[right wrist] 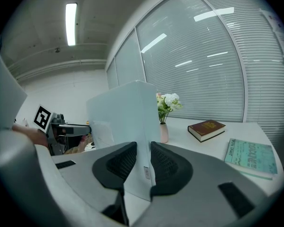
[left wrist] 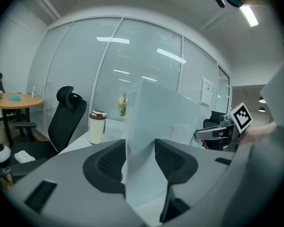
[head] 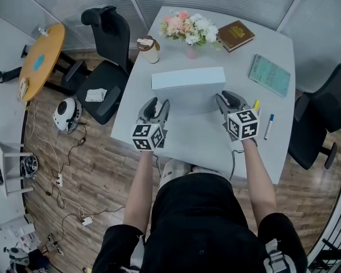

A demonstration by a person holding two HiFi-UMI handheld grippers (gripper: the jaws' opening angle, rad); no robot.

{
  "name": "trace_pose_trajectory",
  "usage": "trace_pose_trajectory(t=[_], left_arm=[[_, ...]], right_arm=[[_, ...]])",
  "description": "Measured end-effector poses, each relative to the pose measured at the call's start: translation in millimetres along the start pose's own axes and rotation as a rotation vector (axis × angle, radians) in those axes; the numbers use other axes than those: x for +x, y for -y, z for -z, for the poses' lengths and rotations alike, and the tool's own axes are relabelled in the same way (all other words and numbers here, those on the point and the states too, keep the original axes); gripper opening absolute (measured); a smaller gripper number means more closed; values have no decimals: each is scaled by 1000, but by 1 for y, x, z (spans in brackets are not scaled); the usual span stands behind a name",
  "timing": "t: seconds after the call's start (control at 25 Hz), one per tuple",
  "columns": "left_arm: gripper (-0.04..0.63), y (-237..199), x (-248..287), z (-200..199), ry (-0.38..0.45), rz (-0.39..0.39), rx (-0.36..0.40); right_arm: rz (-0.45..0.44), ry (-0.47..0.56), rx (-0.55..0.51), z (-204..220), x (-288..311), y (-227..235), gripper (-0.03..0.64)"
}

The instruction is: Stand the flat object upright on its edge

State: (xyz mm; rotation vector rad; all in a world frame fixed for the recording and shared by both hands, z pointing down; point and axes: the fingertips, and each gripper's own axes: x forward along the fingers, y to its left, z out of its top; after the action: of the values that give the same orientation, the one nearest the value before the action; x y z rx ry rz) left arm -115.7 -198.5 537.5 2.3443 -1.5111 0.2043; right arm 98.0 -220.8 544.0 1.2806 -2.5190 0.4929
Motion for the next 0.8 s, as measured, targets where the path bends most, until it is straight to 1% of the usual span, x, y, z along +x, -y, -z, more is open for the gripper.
trace_pose_trajectory(t=[0.28,0.8], left_arm=[[187,2,-7,3,-4,-11,-3],[187,5,-17,5,-3,-30,-23]], right_arm=[[-2,-11,-13,4,-5,-2,97],[-2,-17,-11,8,-10,-3,95]])
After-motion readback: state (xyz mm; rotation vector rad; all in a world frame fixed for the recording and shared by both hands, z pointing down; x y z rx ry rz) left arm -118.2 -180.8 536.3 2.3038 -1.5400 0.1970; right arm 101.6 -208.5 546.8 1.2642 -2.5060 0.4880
